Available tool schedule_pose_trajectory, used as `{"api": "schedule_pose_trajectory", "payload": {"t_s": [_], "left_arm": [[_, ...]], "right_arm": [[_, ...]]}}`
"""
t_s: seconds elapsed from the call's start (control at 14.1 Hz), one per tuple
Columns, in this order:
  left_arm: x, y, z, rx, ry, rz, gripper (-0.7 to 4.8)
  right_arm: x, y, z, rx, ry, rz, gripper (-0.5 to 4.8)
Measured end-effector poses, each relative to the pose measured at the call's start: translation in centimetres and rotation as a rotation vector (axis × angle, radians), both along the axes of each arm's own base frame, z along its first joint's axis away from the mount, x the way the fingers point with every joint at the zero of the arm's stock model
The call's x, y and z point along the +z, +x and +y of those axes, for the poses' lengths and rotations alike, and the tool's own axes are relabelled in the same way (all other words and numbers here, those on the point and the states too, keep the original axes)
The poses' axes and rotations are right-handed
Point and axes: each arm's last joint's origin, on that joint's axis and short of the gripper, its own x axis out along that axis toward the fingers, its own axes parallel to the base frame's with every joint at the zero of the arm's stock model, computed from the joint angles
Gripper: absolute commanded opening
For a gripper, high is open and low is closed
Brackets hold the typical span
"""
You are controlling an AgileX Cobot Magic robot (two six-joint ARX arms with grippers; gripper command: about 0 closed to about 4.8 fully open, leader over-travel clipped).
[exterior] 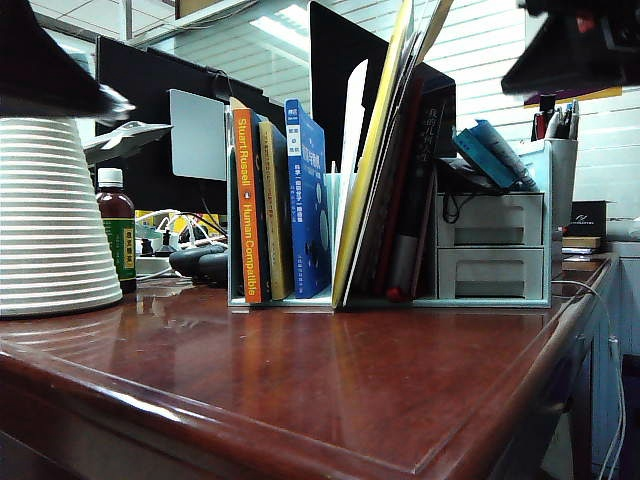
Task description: Pick up the blue book and put it on the bookshelf.
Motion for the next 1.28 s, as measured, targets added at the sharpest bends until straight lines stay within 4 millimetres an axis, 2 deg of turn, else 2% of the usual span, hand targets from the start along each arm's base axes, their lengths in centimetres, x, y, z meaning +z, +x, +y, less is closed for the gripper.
{"api": "schedule_pose_trajectory", "payload": {"t_s": [0.21, 0.43, 0.57, 0.71, 0.78, 0.92, 1.14, 1.21, 1.28], "left_arm": [[-1.4, -0.2, 0.0, -0.041, -0.057, -0.021, -0.06], [-1.3, -0.3, 0.4, -0.010, -0.063, -0.038, -0.06], [-1.0, -0.3, 2.8, 0.135, -0.096, -0.095, -0.06], [-1.9, -0.7, 5.4, 0.298, -0.089, -0.104, -0.06], [-3.2, -1.1, 6.5, 0.339, -0.090, -0.113, -0.06], [-5.1, -1.4, 7.2, 0.395, -0.081, -0.101, -0.06], [-5.7, -1.4, 7.5, 0.418, -0.021, -0.061, -0.06], [-5.7, -1.4, 7.5, 0.448, -0.013, -0.063, 0.03], [-5.7, -1.4, 7.7, 0.495, -0.007, -0.065, 0.62]], "right_arm": [[-0.1, 0.0, 0.0, 0.000, -0.005, 0.009, 0.23], [-0.1, 0.0, 0.0, 0.001, -0.007, 0.012, 0.23], [-0.1, 0.0, 0.0, 0.001, -0.007, 0.012, 0.23], [-0.1, 0.0, 0.0, 0.001, -0.007, 0.012, 0.23], [-0.1, 0.0, 0.0, 0.001, -0.007, 0.012, 0.23], [-0.1, 0.0, 0.0, 0.001, -0.007, 0.011, 0.23], [-0.1, 0.0, 0.0, 0.002, -0.009, 0.014, 0.23], [-0.1, 0.0, 0.0, 0.002, -0.009, 0.014, 0.23], [-0.1, 0.0, 0.0, 0.002, -0.009, 0.014, 0.23]]}}
